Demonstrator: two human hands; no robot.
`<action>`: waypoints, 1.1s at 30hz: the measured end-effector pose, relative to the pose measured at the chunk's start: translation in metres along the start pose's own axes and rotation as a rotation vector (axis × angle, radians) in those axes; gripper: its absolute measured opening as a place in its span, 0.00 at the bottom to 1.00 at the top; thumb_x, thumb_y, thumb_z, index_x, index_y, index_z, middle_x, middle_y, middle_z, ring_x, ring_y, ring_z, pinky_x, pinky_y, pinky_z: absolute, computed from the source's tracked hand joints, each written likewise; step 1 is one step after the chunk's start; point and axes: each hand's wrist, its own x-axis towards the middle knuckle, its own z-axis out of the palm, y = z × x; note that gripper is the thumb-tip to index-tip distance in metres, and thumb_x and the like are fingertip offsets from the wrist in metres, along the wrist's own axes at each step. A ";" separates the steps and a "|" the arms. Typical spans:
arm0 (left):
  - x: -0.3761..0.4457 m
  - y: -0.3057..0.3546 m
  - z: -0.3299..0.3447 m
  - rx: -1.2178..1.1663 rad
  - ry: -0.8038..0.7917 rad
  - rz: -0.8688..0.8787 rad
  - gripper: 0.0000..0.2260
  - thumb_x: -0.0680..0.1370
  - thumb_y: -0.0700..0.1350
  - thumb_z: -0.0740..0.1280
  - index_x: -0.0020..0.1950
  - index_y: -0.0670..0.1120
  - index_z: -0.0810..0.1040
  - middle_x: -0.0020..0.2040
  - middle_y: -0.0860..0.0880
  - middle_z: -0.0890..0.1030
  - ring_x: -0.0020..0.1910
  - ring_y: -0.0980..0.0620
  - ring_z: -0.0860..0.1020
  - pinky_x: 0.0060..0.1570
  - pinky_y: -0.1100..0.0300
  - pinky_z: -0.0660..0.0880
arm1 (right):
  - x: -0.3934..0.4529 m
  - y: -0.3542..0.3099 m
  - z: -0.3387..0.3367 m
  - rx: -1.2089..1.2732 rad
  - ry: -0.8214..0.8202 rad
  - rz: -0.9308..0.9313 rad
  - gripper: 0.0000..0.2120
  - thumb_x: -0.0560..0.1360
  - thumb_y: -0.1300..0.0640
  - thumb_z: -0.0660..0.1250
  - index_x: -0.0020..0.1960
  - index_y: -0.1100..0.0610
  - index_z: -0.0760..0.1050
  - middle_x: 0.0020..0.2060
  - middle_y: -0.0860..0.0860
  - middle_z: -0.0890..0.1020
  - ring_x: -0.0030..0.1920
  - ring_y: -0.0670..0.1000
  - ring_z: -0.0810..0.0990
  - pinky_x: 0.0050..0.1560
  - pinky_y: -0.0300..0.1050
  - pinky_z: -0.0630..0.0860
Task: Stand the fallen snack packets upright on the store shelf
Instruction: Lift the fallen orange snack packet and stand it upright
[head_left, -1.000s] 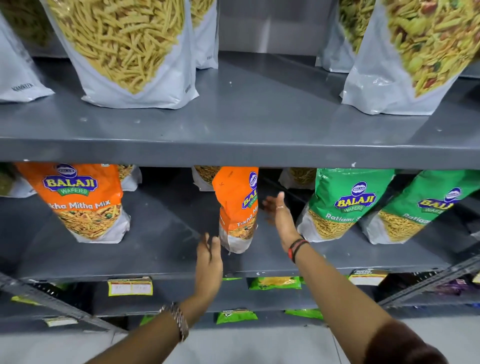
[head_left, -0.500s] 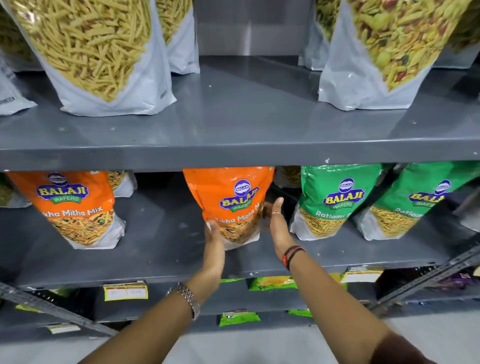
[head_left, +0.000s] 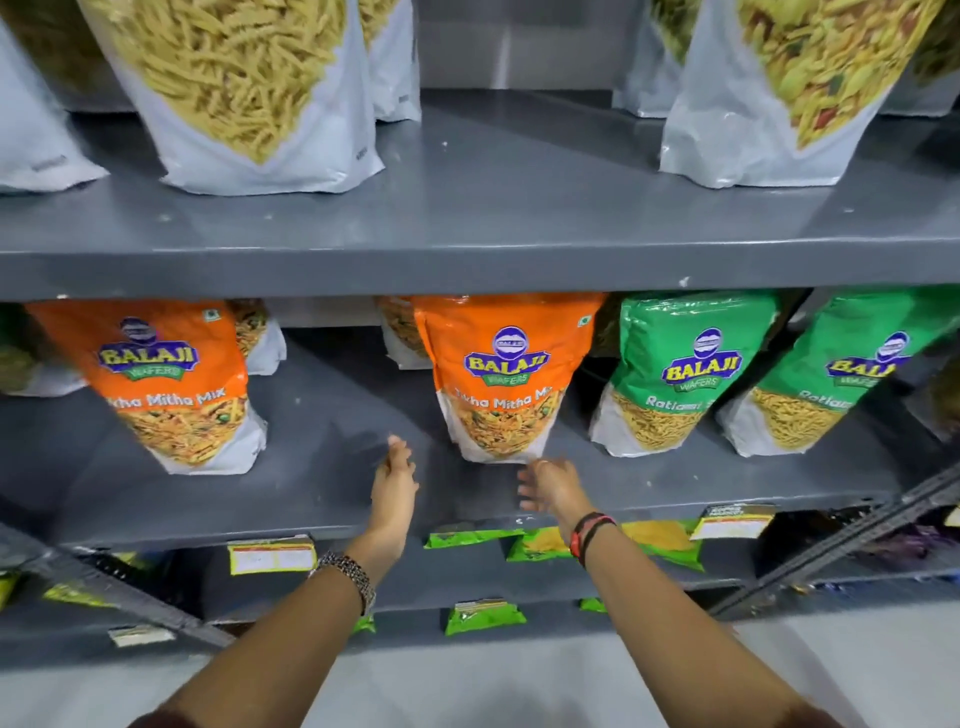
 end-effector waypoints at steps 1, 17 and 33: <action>0.003 -0.004 -0.018 -0.034 0.067 0.006 0.20 0.81 0.54 0.52 0.62 0.41 0.72 0.58 0.46 0.75 0.59 0.49 0.74 0.62 0.52 0.70 | -0.004 0.003 0.015 -0.031 -0.058 0.040 0.11 0.79 0.61 0.55 0.39 0.57 0.70 0.35 0.53 0.76 0.31 0.48 0.73 0.28 0.40 0.72; 0.097 0.075 -0.297 0.326 0.117 0.257 0.42 0.74 0.44 0.69 0.78 0.45 0.44 0.76 0.48 0.59 0.76 0.51 0.57 0.74 0.49 0.58 | -0.042 -0.025 0.306 0.001 -0.328 -0.196 0.35 0.75 0.68 0.65 0.76 0.58 0.52 0.76 0.58 0.59 0.75 0.57 0.61 0.65 0.50 0.69; 0.105 0.087 -0.316 0.464 -0.075 0.213 0.27 0.74 0.49 0.68 0.70 0.48 0.64 0.69 0.46 0.74 0.67 0.46 0.73 0.62 0.52 0.71 | -0.034 -0.018 0.348 -0.102 -0.219 -0.272 0.22 0.77 0.56 0.63 0.70 0.52 0.66 0.69 0.54 0.72 0.69 0.57 0.70 0.67 0.62 0.70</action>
